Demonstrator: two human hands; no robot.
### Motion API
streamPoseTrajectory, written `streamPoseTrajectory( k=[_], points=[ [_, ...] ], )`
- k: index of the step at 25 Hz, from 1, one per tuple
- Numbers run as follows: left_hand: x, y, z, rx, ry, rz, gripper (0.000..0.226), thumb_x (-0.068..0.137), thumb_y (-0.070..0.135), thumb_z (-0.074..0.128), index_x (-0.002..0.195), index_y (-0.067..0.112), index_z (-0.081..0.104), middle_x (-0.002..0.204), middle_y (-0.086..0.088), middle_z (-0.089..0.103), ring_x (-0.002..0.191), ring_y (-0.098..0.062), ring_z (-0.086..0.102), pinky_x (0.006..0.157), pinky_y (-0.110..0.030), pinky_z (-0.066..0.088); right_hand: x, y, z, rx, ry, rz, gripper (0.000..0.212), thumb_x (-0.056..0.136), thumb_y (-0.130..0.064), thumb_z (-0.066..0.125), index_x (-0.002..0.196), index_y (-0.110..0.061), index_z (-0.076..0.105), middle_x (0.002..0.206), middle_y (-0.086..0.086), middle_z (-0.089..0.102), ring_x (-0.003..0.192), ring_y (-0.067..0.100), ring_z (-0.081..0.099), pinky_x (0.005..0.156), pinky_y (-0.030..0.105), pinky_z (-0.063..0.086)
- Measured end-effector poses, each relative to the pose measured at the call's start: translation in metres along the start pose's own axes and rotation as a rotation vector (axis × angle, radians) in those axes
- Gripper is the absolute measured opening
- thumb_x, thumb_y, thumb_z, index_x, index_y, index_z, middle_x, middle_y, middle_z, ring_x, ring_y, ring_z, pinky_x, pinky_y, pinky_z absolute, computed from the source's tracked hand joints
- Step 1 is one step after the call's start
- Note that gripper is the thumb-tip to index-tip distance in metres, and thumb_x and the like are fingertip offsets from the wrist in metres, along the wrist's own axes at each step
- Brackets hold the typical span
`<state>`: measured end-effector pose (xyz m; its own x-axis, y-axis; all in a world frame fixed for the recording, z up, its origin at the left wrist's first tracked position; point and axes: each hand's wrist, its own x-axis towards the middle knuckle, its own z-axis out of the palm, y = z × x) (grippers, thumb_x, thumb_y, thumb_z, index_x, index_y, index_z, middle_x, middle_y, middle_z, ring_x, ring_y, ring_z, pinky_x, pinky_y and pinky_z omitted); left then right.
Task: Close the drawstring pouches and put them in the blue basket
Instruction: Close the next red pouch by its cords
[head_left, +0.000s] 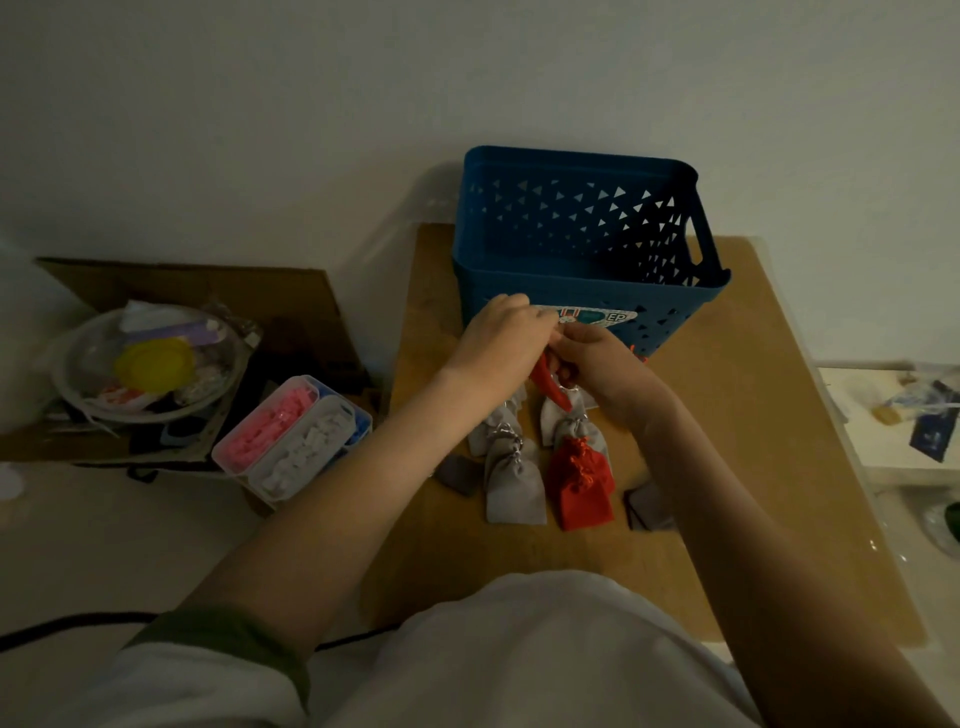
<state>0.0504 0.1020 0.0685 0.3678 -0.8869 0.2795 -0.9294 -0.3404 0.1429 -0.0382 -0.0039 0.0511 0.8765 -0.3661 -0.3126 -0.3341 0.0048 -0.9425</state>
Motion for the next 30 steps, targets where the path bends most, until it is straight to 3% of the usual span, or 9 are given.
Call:
streamPoseTrajectory(
  k=[3, 5, 8, 11, 13, 16, 19, 23, 30],
  points=[
    [-0.006, 0.006, -0.006, 0.032, 0.248, 0.114, 0.019, 0.080, 0.010, 0.042, 0.072, 0.004, 0.059, 0.060, -0.008, 0.057, 0.058, -0.027, 0.056, 0.053, -0.029, 0.037, -0.001, -0.002, 0.000, 0.090, 0.013, -0.038, 0.027, 0.103, -0.013, 0.037, 0.081, -0.007, 0.053, 0.064, 0.003, 0.049, 0.057, 0.012, 0.041, 0.060, 0.026, 0.035],
    [-0.008, 0.002, 0.001, 0.027, 0.365, 0.189, 0.007, 0.075, 0.003, 0.060, 0.071, 0.007, 0.057, 0.058, -0.006, 0.054, 0.055, -0.023, 0.053, 0.053, -0.029, 0.042, -0.002, -0.004, 0.000, 0.176, -0.008, -0.061, 0.036, 0.104, -0.016, 0.033, 0.073, -0.007, 0.049, 0.062, 0.006, 0.048, 0.055, 0.014, 0.039, 0.057, 0.026, 0.035],
    [-0.012, 0.004, 0.007, 0.053, 0.375, 0.208, 0.011, 0.073, 0.003, 0.070, 0.081, 0.007, 0.064, 0.066, -0.005, 0.058, 0.063, -0.020, 0.055, 0.061, -0.029, 0.044, -0.003, -0.005, -0.001, 0.251, -0.048, -0.011, 0.042, 0.105, -0.018, 0.030, 0.067, -0.006, 0.047, 0.057, 0.006, 0.045, 0.050, 0.012, 0.036, 0.051, 0.023, 0.032],
    [-0.017, 0.007, 0.010, 0.081, 0.417, 0.220, 0.004, 0.079, 0.004, 0.060, 0.080, 0.006, 0.063, 0.069, -0.006, 0.059, 0.065, -0.021, 0.056, 0.063, -0.028, 0.043, -0.004, -0.004, -0.005, 0.370, -0.095, 0.054, 0.033, 0.103, -0.010, 0.033, 0.074, -0.006, 0.047, 0.054, 0.001, 0.046, 0.047, 0.009, 0.033, 0.047, 0.020, 0.028],
    [-0.018, 0.008, 0.012, 0.073, 0.426, 0.210, 0.015, 0.084, 0.010, 0.048, 0.076, 0.008, 0.061, 0.068, -0.006, 0.059, 0.066, -0.022, 0.056, 0.066, -0.027, 0.039, -0.004, -0.001, -0.008, 0.440, -0.114, 0.100, 0.031, 0.101, -0.007, 0.033, 0.074, -0.007, 0.048, 0.054, -0.001, 0.047, 0.047, 0.007, 0.031, 0.045, 0.018, 0.027],
    [-0.016, 0.008, 0.017, 0.032, 0.371, 0.207, 0.012, 0.083, 0.008, 0.052, 0.076, 0.008, 0.062, 0.066, -0.005, 0.059, 0.067, -0.023, 0.057, 0.067, -0.026, 0.035, -0.004, 0.006, -0.011, 0.536, -0.119, 0.146, 0.035, 0.101, -0.006, 0.032, 0.070, -0.008, 0.047, 0.052, -0.003, 0.046, 0.043, 0.005, 0.031, 0.040, 0.016, 0.028],
    [-0.011, 0.012, 0.020, -0.222, 0.249, -0.009, 0.002, 0.082, 0.005, 0.066, 0.082, 0.007, 0.065, 0.071, -0.008, 0.063, 0.073, -0.025, 0.059, 0.066, -0.027, 0.039, -0.004, 0.014, -0.014, 0.534, -0.110, 0.140, 0.037, 0.102, -0.007, 0.031, 0.069, -0.008, 0.048, 0.049, -0.006, 0.044, 0.042, 0.004, 0.031, 0.039, 0.015, 0.028],
    [-0.004, 0.018, 0.025, -0.715, 0.063, -0.467, 0.027, 0.088, 0.021, 0.064, 0.108, 0.007, 0.052, 0.090, -0.006, 0.066, 0.084, -0.020, 0.061, 0.073, -0.028, 0.047, -0.005, 0.023, -0.021, 0.499, -0.144, 0.120, 0.034, 0.101, -0.008, 0.034, 0.072, -0.011, 0.051, 0.054, -0.005, 0.043, 0.047, 0.006, 0.032, 0.046, 0.017, 0.028],
    [0.005, 0.032, 0.059, -0.529, 0.116, -0.382, 0.015, 0.081, 0.024, 0.072, 0.087, 0.010, 0.070, 0.111, -0.011, 0.053, 0.111, -0.028, 0.046, 0.089, -0.019, 0.025, -0.005, 0.044, -0.045, 0.559, -0.127, 0.188, 0.023, 0.100, -0.010, 0.036, 0.086, -0.011, 0.054, 0.051, -0.006, 0.042, 0.044, 0.004, 0.030, 0.042, 0.015, 0.025]
  ],
)
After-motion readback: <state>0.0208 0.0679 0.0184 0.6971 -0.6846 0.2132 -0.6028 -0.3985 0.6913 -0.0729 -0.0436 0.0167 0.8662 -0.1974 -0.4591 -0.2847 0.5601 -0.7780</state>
